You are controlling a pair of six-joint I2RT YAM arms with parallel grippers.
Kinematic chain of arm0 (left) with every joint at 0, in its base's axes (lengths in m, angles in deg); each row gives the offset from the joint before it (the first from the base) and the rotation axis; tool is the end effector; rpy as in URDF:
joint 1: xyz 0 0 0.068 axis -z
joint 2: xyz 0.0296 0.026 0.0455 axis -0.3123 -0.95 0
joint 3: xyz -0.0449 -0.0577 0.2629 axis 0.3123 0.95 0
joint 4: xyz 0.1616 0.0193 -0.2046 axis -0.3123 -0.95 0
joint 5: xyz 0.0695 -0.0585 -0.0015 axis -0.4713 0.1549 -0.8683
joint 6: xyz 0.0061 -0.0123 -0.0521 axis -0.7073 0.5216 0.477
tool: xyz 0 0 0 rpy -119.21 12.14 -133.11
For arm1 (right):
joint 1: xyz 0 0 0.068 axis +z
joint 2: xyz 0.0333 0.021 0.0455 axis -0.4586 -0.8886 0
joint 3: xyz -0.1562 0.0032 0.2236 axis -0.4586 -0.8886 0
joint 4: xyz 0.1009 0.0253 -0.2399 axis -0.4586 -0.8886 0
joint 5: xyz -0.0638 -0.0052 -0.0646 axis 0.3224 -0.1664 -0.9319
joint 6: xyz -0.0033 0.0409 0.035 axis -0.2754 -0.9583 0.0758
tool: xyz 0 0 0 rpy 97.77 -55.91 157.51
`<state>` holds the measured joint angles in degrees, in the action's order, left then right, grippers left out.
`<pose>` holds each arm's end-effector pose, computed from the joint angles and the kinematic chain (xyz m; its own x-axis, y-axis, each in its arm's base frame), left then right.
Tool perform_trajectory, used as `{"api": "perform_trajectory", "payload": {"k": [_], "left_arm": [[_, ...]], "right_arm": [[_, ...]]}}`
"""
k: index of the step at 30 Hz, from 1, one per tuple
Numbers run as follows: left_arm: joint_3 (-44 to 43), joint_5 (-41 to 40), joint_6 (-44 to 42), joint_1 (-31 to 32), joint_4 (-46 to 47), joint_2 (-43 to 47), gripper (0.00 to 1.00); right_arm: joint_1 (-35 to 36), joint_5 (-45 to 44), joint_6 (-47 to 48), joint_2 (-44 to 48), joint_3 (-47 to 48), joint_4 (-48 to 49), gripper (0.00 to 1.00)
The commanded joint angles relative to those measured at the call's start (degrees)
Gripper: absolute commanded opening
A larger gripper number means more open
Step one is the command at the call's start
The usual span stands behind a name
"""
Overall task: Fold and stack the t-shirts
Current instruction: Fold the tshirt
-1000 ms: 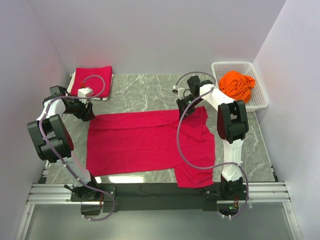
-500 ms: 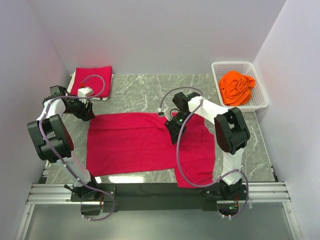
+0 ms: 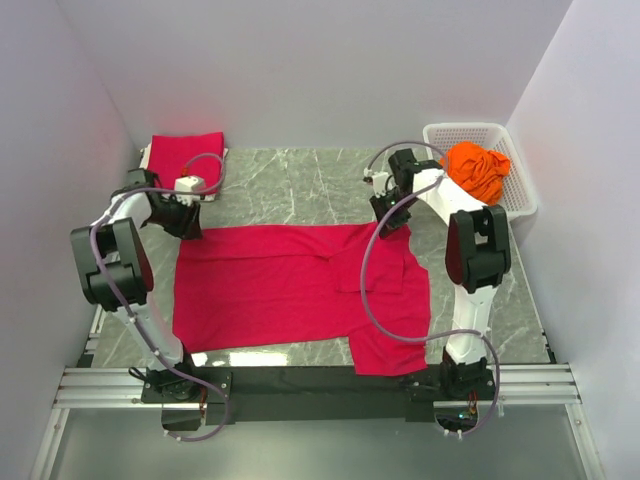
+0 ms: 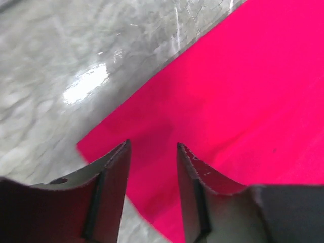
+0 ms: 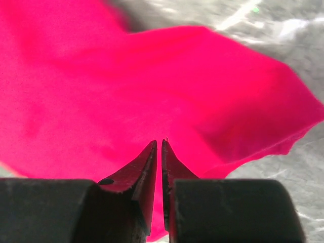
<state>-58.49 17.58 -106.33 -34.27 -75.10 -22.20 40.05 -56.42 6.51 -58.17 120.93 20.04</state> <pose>0.3652 0.0848 0.1922 -0.7173 0.3404 -0.6079 0.5354 0.8277 -0.1683 0.3980 0.1034 0.2062 -0.7941 -0.4983 -0.3480 -0.5915 0.7651 0.2543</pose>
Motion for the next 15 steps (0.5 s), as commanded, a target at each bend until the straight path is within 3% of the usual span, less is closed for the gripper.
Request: {"api": "perform_trajectory", "payload": {"k": [1, 5, 15], "left_arm": [[-0.85, -5.56, 5.6, 2.01, 2.34, -1.6, 0.46], [-1.81, -10.22, 7.53, 2.1, 2.69, -4.67, 0.43], [-10.85, -13.21, 11.49, 2.89, 2.78, -13.29, 0.4]], "right_arm": [[0.96, -9.72, -3.95, -3.81, 1.47, 2.32, 0.14], [-0.09, -15.44, -5.27, -7.84, 4.19, 3.03, 0.14], [-2.91, -23.09, -6.67, -21.2, 26.13, -3.03, 0.14]]}}
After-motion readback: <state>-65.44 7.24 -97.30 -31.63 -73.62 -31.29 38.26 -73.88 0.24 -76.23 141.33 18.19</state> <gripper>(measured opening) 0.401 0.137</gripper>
